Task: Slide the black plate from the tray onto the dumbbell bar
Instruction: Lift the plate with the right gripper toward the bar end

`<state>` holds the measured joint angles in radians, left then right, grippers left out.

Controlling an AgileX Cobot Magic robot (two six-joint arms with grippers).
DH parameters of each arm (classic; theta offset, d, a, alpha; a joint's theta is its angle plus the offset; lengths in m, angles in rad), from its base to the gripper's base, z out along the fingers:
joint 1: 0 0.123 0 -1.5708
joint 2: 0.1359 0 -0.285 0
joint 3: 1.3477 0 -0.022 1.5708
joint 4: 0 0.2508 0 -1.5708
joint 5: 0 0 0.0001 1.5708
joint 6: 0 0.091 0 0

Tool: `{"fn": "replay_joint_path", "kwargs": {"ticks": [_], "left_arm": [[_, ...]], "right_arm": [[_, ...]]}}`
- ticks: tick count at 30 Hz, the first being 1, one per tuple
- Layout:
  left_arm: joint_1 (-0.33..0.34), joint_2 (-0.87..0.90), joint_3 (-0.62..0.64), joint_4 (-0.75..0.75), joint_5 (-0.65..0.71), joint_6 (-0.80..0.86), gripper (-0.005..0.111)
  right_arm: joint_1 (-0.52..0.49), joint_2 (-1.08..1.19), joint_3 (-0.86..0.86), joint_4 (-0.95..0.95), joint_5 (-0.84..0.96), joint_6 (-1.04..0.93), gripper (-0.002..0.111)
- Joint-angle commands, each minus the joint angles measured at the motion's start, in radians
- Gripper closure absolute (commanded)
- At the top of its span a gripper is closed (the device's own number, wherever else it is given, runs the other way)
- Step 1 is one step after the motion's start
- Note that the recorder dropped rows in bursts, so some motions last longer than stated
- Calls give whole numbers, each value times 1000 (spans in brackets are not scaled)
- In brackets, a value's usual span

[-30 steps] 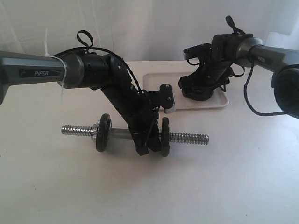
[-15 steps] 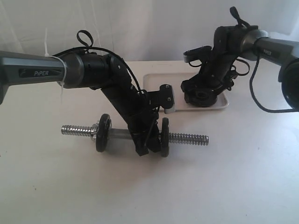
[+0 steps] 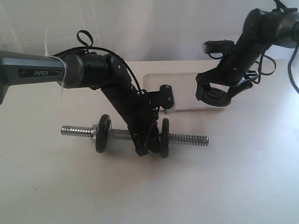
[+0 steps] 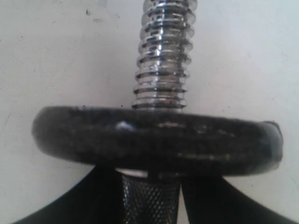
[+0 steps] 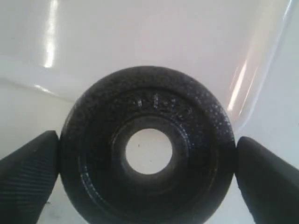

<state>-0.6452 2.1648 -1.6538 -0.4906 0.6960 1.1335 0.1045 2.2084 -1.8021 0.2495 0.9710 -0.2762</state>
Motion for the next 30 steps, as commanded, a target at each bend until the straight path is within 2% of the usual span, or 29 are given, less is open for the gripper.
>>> {"fn": "replay_joint_path", "kwargs": {"ticks": [1,5,9,14,19,30], "left_arm": [[-5,0,3,-46,43,-13,107],[6,0,3,-50,9,-27,107],[45,0,3,-90,-17,-27,107],[107,-5,3,-214,-12,44,107],[155,-13,3,-401,68,190,107],[190,-13,3,-539,66,288,107]], "right_arm": [[-47,-81,86,122,-38,-79,108],[-83,-128,167,223,-53,-152,108],[-115,-168,235,317,-55,-218,108],[-152,-193,292,476,-44,-315,108],[-175,-193,336,661,-6,-417,108],[-177,-193,360,899,153,-559,108]]}}
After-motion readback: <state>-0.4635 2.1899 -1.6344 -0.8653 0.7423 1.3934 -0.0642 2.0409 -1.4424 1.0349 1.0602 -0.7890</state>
